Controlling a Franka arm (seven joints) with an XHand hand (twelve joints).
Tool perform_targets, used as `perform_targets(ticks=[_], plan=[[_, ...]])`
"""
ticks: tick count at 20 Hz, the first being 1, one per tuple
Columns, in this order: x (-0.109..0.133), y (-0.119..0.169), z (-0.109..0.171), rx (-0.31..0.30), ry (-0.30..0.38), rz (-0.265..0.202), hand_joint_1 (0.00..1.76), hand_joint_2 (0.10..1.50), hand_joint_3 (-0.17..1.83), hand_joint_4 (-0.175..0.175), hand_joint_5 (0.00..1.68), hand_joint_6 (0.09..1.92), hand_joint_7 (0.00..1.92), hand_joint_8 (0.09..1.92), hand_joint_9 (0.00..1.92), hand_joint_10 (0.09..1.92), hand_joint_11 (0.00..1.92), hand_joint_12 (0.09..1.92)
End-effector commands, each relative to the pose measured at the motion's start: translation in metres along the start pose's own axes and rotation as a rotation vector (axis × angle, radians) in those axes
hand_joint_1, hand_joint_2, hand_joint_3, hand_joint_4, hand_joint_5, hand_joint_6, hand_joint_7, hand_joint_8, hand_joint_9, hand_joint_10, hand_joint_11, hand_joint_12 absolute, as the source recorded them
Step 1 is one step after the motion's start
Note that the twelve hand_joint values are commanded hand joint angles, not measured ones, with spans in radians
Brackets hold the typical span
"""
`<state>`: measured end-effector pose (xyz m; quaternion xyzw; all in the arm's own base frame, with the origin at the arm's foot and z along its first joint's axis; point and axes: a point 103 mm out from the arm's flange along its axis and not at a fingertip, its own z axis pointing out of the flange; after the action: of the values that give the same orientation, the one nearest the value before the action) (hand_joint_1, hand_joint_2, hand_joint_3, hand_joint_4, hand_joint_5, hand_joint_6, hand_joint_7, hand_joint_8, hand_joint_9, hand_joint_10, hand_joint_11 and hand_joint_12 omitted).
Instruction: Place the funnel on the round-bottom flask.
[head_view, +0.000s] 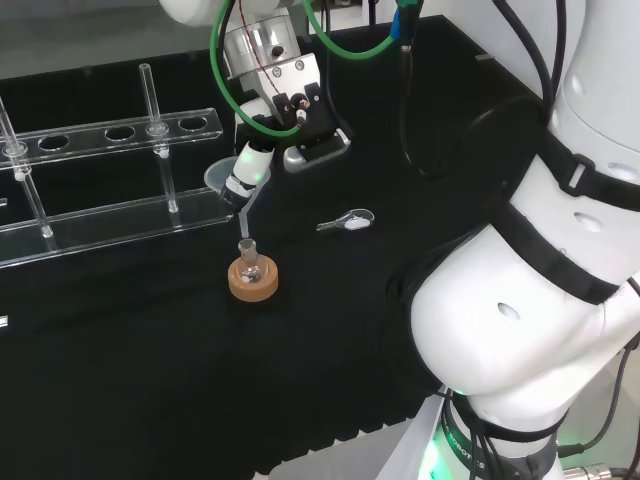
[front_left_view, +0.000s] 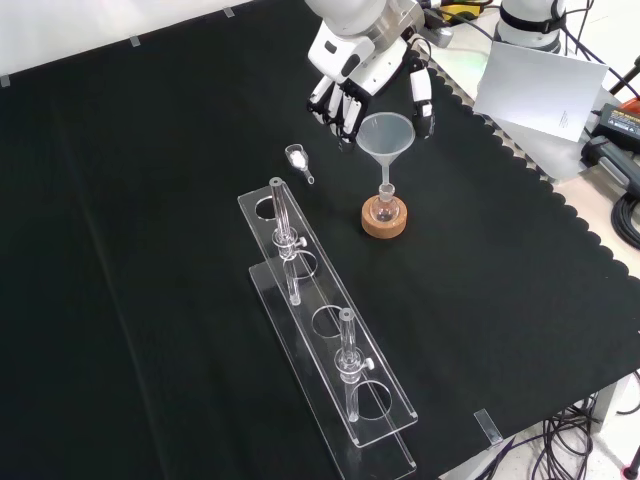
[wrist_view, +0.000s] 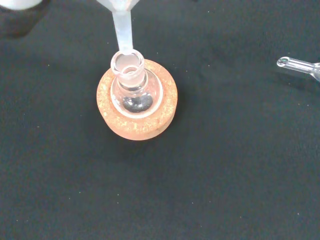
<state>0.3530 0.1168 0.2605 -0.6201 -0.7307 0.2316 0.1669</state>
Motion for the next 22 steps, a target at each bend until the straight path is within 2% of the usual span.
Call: perform_targets(ticks=[1,22], plan=[[-0.001,0.002,0.001,-0.001,0.002,-0.005,0.75,0.75,0.22,0.051,0.77,0.12,0.99,0.34,0.59,0.49,0.00,1.26],[-0.009,0.020,0.026,0.033,0.066,0.017,0.74,0.75,0.24,0.049,0.77,0.13,0.99,0.34,0.59,0.48,0.00,1.25]])
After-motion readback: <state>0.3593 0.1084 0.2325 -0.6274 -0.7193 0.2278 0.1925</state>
